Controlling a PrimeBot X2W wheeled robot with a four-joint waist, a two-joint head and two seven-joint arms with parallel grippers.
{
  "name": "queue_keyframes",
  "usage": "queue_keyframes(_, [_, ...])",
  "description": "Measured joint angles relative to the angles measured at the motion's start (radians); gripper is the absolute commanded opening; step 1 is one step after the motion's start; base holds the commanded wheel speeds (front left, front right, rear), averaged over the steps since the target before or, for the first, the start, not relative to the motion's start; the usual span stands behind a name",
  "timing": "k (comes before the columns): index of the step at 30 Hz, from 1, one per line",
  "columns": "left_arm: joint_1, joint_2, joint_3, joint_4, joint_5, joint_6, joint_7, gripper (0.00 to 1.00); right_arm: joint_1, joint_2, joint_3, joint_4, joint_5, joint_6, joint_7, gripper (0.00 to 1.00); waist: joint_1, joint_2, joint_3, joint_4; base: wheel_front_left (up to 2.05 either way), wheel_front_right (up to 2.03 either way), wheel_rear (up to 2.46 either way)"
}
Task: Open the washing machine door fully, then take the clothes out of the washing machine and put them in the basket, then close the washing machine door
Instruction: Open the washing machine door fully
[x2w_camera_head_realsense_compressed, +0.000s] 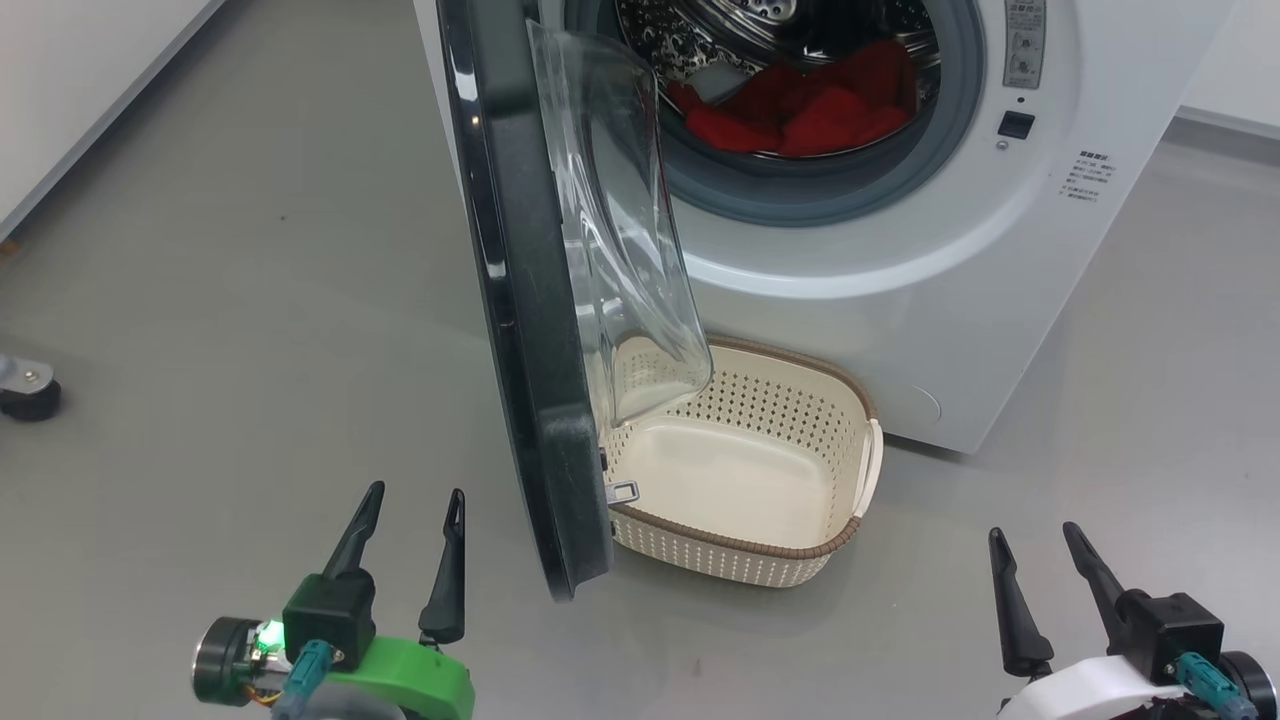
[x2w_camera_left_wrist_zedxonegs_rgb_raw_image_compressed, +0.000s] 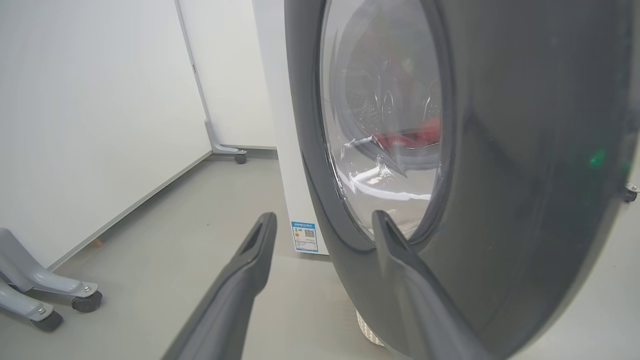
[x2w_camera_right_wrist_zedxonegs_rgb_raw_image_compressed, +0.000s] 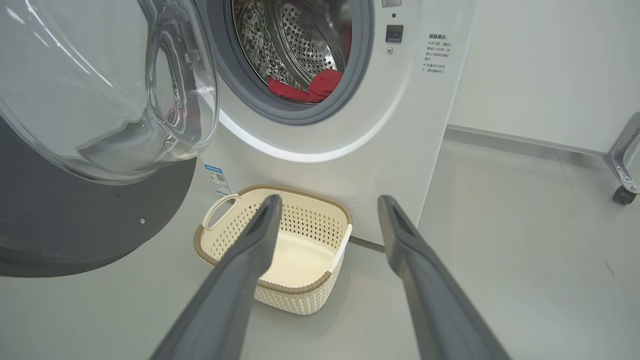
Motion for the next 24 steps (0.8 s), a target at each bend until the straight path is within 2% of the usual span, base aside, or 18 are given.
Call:
queue_keyframes(10, [0.006, 0.0, 0.002, 0.002, 0.007, -0.001, 0.0, 0.98, 0.005, 0.019, -0.019, -0.005, -0.019, 0.0, 0.0, 1.0, 0.0, 0.0, -0.005, -0.004, 0.0, 0.0, 0.0])
queue_keyframes(11, [0.006, 0.0, 0.002, 0.003, 0.007, -0.001, 0.0, 0.83, 0.005, 0.021, -0.02, -0.006, -0.022, 0.0, 0.0, 1.0, 0.0, 0.0, -0.006, -0.004, 0.0, 0.0, 0.0])
queue_keyframes(12, [0.006, 0.0, 0.002, 0.004, 0.008, -0.001, 0.0, 0.45, 0.006, 0.023, -0.022, -0.007, -0.026, 0.0, 0.0, 1.0, 0.0, 0.0, -0.006, -0.004, 0.0, 0.0, 0.0])
queue_keyframes(13, [0.006, 0.0, 0.002, 0.005, 0.01, -0.001, 0.0, 0.31, 0.006, 0.025, -0.024, -0.009, -0.026, 0.0, 0.0, 1.0, 0.0, 0.0, -0.006, -0.004, 0.0, 0.0, 0.0])
queue_keyframes(14, [0.006, 0.0, 0.002, 0.007, 0.012, -0.001, 0.0, 0.12, 0.008, 0.028, -0.026, -0.01, -0.026, 0.0, 0.0, 1.0, 0.0, 0.0, -0.007, -0.004, 0.0, 0.0, 0.0])
queue_keyframes(15, [0.006, 0.0, 0.002, 0.009, 0.015, -0.001, 0.0, 0.0, 0.01, 0.029, -0.027, -0.011, -0.026, 0.0, 0.0, 1.0, 0.0, 0.0, -0.007, -0.004, 0.0, 0.0, 0.0])
queue_keyframes(24, [0.006, 0.001, 0.008, 0.001, 0.032, -0.001, 0.0, 0.0, 0.02, 0.04, -0.038, -0.012, -0.034, 0.0, 0.0, 1.0, 0.0, 0.0, -0.009, -0.002, 0.0, 0.0, 0.0])
